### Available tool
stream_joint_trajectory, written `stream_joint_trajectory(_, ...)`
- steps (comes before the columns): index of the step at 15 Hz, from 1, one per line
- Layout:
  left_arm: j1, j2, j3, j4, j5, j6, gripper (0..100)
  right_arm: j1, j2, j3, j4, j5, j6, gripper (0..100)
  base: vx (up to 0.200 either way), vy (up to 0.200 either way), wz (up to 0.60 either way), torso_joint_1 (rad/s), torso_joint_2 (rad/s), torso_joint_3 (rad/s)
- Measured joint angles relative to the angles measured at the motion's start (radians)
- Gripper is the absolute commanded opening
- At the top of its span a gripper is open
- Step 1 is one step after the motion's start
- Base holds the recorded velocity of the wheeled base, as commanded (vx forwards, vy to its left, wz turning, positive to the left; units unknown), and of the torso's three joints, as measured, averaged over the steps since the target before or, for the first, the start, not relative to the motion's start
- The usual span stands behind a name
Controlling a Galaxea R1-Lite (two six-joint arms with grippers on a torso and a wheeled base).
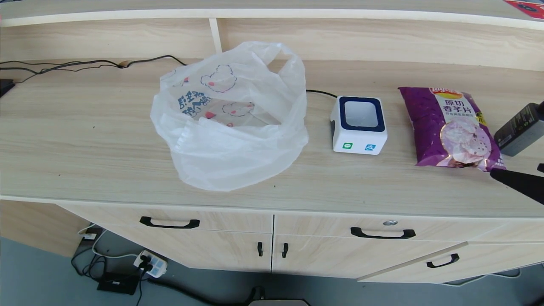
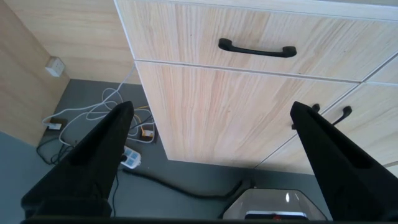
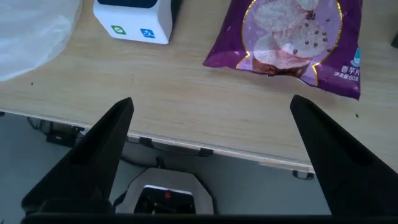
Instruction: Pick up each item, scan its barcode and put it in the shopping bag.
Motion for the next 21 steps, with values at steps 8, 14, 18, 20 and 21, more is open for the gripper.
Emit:
stream_joint_trajectory(8, 0.000, 0.000, 0.000, 0.000, 0.000, 0.000, 100, -0.102, 0.339, -0.276, 0.002, 0.068, 0.040, 100, 0.000, 0.000, 0.00, 0.000, 0.00, 0.000)
stream_joint_trajectory(14, 0.000, 0.000, 0.000, 0.000, 0.000, 0.000, 100, -0.217, 0.482, -0.399, 0.000, 0.191, -0.137, 100, 0.000, 0.000, 0.00, 0.000, 0.00, 0.000)
stream_joint_trajectory(18, 0.000, 0.000, 0.000, 0.000, 0.000, 0.000, 100, -0.256, 0.533, -0.430, 0.000, 0.196, -0.139, 100, 0.000, 0.000, 0.00, 0.000, 0.00, 0.000)
stream_joint_trajectory(20, 0.000, 0.000, 0.000, 0.000, 0.000, 0.000, 100, -0.259, 0.560, -0.452, 0.000, 0.194, -0.139, 100, 0.000, 0.000, 0.00, 0.000, 0.00, 0.000)
stream_joint_trajectory(21, 0.000, 0.000, 0.000, 0.000, 0.000, 0.000, 100, -0.260, 0.577, -0.463, 0.000, 0.193, -0.140, 100, 0.000, 0.000, 0.00, 0.000, 0.00, 0.000)
